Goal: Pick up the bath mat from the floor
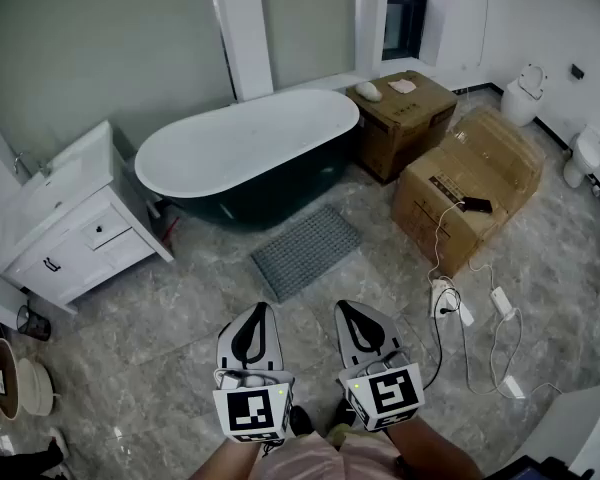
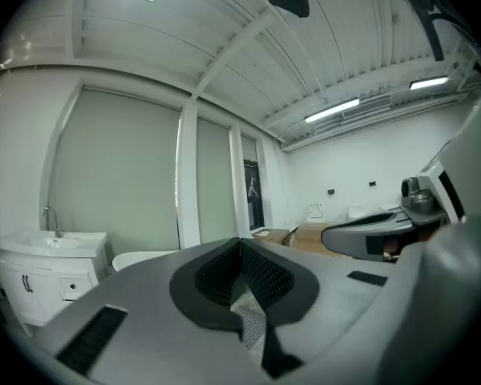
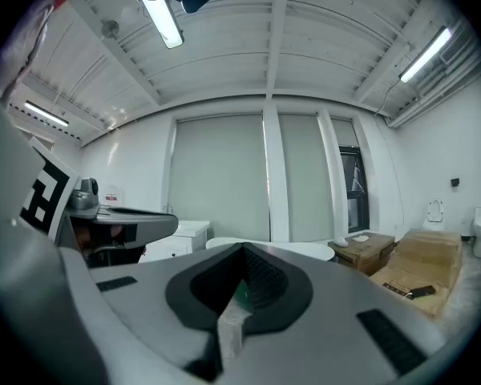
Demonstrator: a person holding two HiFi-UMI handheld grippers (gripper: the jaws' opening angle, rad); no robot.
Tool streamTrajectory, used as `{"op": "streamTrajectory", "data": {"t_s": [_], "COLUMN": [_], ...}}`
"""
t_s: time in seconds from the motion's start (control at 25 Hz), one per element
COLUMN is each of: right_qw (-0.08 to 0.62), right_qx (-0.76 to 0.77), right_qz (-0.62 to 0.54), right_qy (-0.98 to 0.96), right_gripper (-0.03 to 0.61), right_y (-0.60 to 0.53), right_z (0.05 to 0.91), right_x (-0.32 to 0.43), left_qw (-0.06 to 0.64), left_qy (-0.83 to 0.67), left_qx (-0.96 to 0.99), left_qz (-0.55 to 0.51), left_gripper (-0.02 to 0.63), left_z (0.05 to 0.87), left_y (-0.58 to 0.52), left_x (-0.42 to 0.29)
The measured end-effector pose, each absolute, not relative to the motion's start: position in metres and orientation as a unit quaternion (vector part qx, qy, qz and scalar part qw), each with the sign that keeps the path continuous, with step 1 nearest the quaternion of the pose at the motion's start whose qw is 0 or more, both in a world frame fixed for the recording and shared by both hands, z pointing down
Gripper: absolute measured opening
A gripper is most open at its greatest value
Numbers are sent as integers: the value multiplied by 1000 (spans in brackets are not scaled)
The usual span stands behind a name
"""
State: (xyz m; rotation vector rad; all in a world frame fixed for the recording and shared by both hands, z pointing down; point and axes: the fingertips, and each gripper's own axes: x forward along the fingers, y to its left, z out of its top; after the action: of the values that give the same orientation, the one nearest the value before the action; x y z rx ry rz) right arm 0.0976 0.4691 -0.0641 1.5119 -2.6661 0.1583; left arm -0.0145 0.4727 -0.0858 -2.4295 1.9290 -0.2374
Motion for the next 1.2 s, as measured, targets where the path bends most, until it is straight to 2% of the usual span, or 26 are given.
{"op": "streamTrajectory", "data": {"t_s": [0.6,0.92,1.2], "right_qw": [14,30,33], "right_qx": [485,483,492], "right_qz": [68,58,78], "right_qy": [-872,-873,-866], "right_gripper": [15,17,17], "right_y": [459,442,415], "right_z": [-61,-47,-38], "right_x": [126,154,159], "left_qw": [8,6,-8], "left_qy": [628,639,648], "left_qx": [-773,-764,-755], "left_qz": [-85,-90,-103], "left_gripper": [25,25,25], "left_z": [-78,-68,-57], "left_y": [464,461,443], "left_x": [8,30,19]}}
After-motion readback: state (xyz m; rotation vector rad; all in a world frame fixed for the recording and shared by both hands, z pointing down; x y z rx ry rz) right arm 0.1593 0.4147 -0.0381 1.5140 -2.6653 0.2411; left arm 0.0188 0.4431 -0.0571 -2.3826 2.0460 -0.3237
